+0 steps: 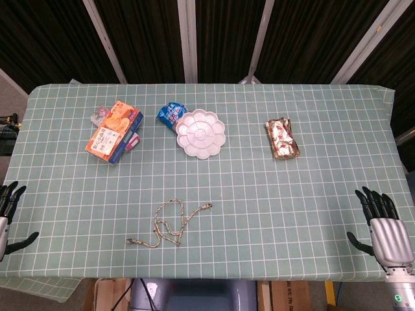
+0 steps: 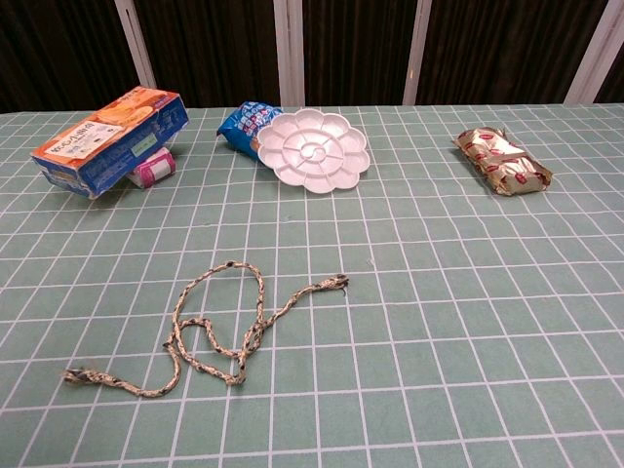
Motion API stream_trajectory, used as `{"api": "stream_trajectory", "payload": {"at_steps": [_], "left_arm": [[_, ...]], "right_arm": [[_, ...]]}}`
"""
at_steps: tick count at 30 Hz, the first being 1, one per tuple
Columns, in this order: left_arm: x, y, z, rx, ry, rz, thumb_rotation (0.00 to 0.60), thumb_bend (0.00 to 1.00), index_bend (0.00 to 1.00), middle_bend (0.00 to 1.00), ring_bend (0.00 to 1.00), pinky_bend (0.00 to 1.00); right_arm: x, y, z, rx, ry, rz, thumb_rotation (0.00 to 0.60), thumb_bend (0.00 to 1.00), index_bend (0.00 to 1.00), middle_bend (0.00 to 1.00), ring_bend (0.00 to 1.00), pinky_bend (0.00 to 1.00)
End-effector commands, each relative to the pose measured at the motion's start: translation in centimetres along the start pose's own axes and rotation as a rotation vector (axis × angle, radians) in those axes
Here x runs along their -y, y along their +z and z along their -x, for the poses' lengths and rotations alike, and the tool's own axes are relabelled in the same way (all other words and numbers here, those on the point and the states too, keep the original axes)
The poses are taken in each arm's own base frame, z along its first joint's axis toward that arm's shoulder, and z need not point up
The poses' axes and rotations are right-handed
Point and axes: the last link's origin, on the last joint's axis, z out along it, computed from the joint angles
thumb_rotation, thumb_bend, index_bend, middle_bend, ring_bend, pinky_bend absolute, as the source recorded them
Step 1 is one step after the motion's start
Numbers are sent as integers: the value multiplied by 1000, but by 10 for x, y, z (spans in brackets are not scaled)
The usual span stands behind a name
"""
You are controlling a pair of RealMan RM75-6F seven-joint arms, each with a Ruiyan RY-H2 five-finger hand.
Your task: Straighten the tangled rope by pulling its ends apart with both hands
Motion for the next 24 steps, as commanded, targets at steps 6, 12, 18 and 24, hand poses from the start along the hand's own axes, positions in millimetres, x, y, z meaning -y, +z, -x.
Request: {"api": "stream_trajectory", "payload": {"at_steps": [6, 12, 18, 24], "left_arm": [[0, 0, 0, 0, -1, -1, 600, 9, 19, 0, 0, 0], [1, -1, -2, -5, -1, -1, 600, 9, 19, 0, 0, 0], [1, 0, -1, -4, -3, -1, 600, 9, 19, 0, 0, 0], [1, 0, -2, -8, 0, -3, 600, 9, 19, 0, 0, 0]], "right_arm": [[1, 0, 0, -2, 3, -2, 600, 265, 0, 0, 0, 0], [10, 1, -1, -12, 35, -47, 600, 266, 0, 0, 0, 0], [32, 9, 4, 29, 129, -122, 600, 265, 0, 0, 0, 0], [68, 33, 8, 98, 226, -222, 600, 255, 133, 0, 0, 0]]}}
